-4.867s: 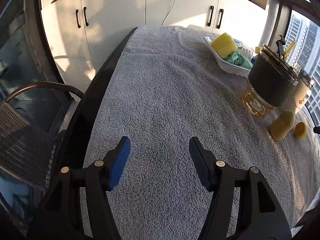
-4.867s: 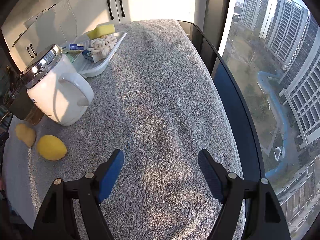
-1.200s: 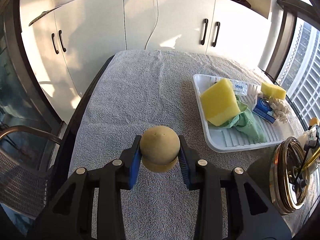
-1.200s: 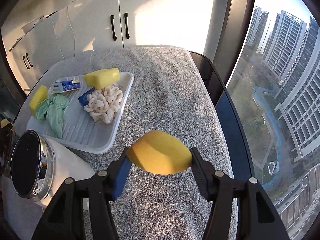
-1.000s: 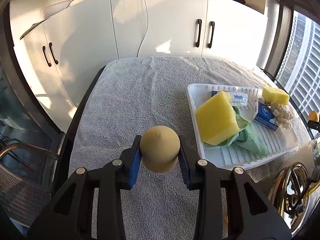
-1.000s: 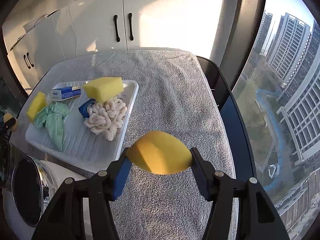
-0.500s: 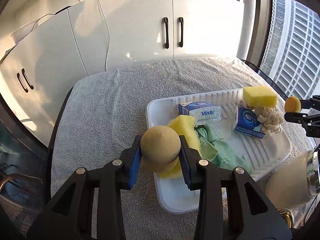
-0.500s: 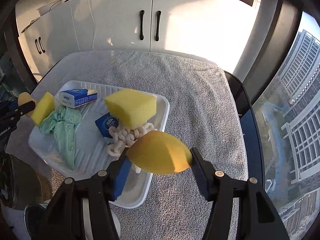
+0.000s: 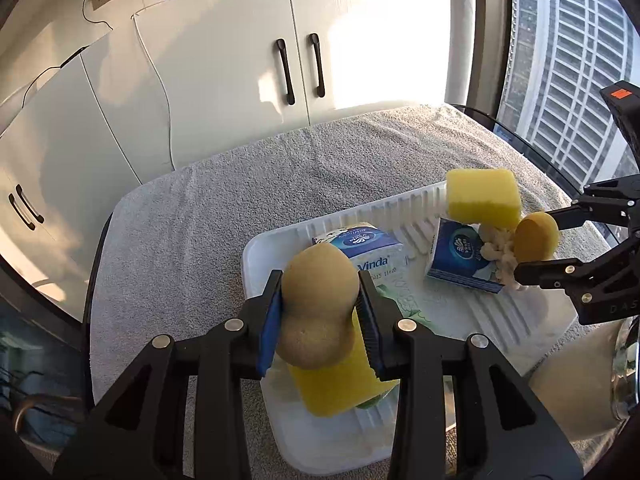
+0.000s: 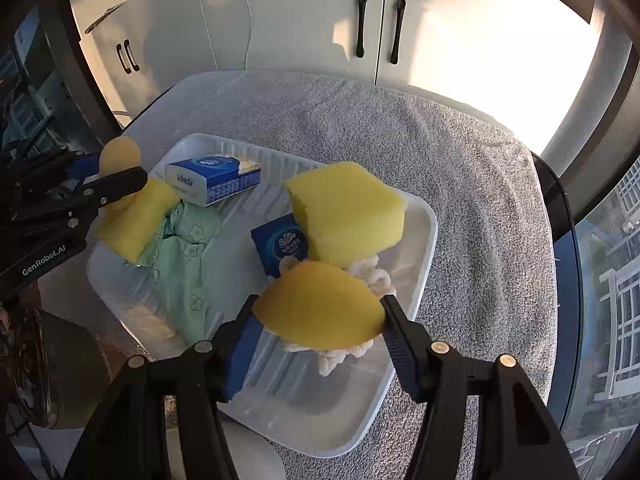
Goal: Organize soft objects
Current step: 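Release the pale egg sponge into the tray with the left tool while the right tool releases its sponge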
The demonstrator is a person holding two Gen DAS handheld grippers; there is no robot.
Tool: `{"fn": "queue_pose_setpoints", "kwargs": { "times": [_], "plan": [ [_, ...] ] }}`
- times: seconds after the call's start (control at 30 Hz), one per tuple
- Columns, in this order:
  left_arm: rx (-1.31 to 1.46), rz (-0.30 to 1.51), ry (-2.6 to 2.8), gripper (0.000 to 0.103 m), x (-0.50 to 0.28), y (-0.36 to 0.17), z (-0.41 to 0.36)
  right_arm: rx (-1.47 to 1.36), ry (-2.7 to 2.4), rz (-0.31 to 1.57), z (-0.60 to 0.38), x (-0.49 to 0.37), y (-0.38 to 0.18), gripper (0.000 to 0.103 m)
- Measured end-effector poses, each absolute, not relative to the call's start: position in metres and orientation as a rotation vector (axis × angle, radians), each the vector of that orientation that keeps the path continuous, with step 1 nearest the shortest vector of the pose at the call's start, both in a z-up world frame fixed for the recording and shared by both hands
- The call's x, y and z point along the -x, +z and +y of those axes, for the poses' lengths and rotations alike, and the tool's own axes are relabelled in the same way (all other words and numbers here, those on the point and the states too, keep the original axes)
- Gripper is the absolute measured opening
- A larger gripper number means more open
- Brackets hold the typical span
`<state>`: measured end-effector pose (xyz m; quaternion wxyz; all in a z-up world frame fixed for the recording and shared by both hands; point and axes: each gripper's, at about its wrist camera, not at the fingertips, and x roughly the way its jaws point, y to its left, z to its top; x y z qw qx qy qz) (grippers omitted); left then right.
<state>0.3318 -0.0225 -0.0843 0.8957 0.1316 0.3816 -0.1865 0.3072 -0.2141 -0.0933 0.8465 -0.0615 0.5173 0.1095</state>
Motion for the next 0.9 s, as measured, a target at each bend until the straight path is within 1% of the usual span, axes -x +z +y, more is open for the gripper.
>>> {"fn": "queue_pose_setpoints", "kwargs": {
  "times": [0.07,0.13,0.17,0.23,0.3,0.57,0.63,0.9],
  "plan": [
    [-0.265,0.803,-0.383,0.036,-0.335,-0.088,-0.022,0.122,0.233,1.104,-0.215,-0.309,-0.098,0.062],
    [-0.255,0.814,-0.382,0.046,-0.337,-0.091,-0.019,0.122,0.22,1.123,-0.216,-0.311,-0.103,0.062],
    [-0.243,0.818,-0.39,0.049,-0.338,-0.091,-0.017,0.117,0.218,1.131,-0.217,-0.311,-0.105,0.062],
    [-0.206,0.827,-0.414,0.06,-0.34,-0.092,-0.013,0.1,0.216,1.131,-0.22,-0.31,-0.105,0.062],
    [-0.172,0.846,-0.439,0.066,-0.342,-0.092,-0.01,0.086,0.214,1.136,-0.223,-0.31,-0.105,0.064],
    [-0.116,0.824,-0.449,0.066,-0.344,-0.081,-0.007,0.076,0.195,1.146,-0.227,-0.308,-0.101,0.066],
    [-0.101,0.84,-0.458,0.066,-0.349,-0.08,-0.008,0.075,0.194,1.14,-0.227,-0.305,-0.099,0.069],
    [-0.017,0.913,-0.488,0.066,-0.382,-0.09,-0.009,0.069,0.184,1.114,-0.229,-0.295,-0.086,0.069]
  ]
}}
